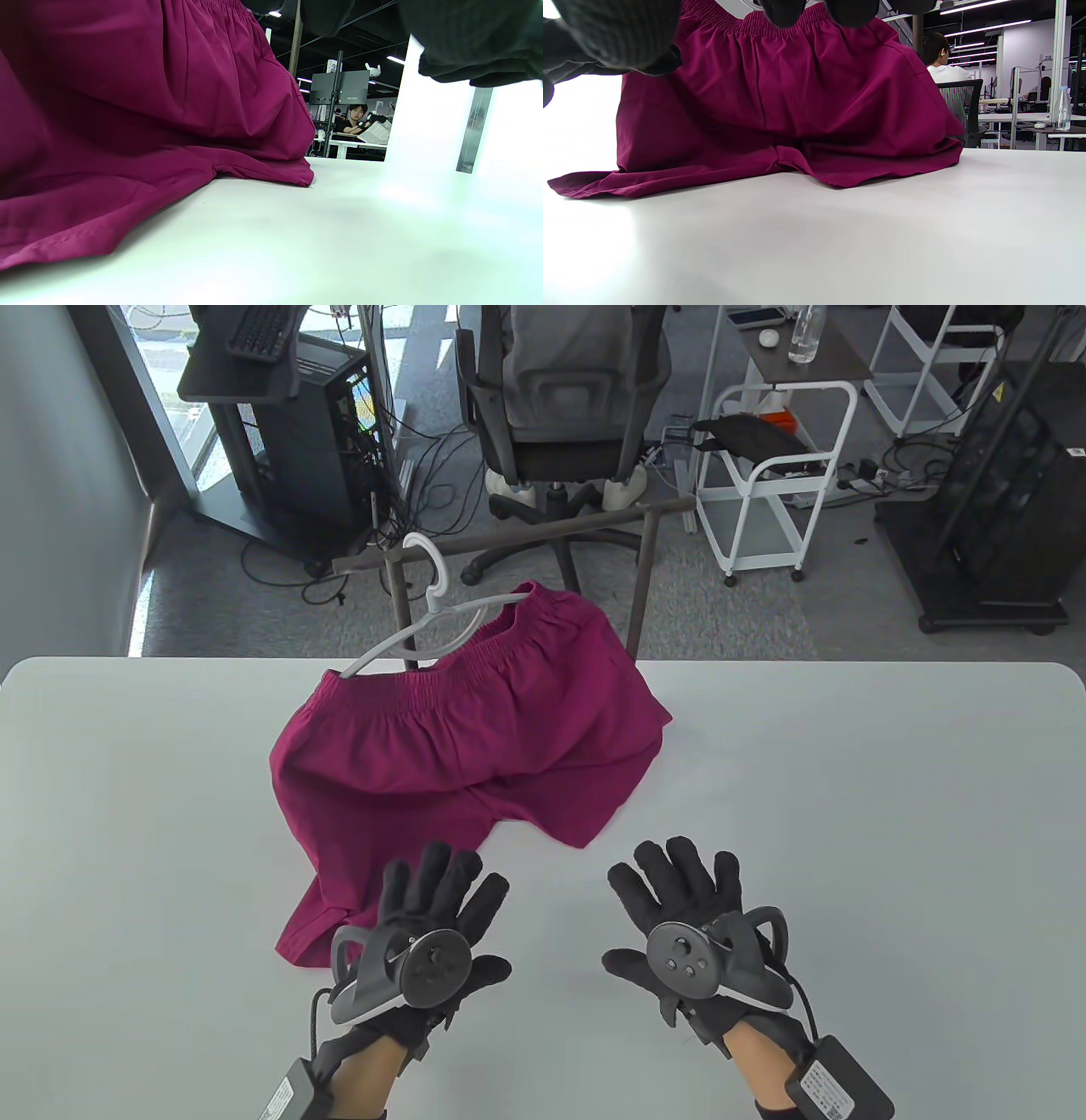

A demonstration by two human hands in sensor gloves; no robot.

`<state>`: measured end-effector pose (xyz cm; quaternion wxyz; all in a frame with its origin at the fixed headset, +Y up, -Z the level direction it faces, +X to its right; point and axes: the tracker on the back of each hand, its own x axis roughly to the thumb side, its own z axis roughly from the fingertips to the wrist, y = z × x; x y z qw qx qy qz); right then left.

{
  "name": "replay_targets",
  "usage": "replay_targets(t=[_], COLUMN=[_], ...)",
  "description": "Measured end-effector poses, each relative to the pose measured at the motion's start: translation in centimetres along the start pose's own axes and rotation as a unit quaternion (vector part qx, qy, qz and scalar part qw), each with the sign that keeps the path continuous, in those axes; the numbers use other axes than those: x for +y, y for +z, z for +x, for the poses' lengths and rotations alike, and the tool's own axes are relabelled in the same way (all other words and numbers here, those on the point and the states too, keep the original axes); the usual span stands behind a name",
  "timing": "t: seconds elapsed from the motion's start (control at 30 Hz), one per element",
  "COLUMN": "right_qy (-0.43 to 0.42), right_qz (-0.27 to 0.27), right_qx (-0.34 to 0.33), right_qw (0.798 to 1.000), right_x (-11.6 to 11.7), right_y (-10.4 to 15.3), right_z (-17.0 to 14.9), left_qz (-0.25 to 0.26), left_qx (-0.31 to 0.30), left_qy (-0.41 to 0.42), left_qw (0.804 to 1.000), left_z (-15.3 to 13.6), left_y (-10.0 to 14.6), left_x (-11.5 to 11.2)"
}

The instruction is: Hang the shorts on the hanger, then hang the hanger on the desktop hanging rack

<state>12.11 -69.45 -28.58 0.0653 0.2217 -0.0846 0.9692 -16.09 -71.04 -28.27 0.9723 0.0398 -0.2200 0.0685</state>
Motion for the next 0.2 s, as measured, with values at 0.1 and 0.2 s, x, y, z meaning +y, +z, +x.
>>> replay_targets(t=[0.1,0.2], right_qy=[-0.001,-0.001], right_qz=[0.000,0.002], right_qx=[0.001,0.002], right_qw=[1.000,1.000], right_x=[0.00,0.00], right_y=[0.00,0.01], right_z=[-0.04,-0.04], left_qz=[0.001,0.000], left_qx=[0.001,0.001], left_qy=[0.002,0.001], left_qw=[1.000,1.000], left_z=[-0.03,-0.04], left_y=[0.01,0.05], left_x=[-0.02,-0.02])
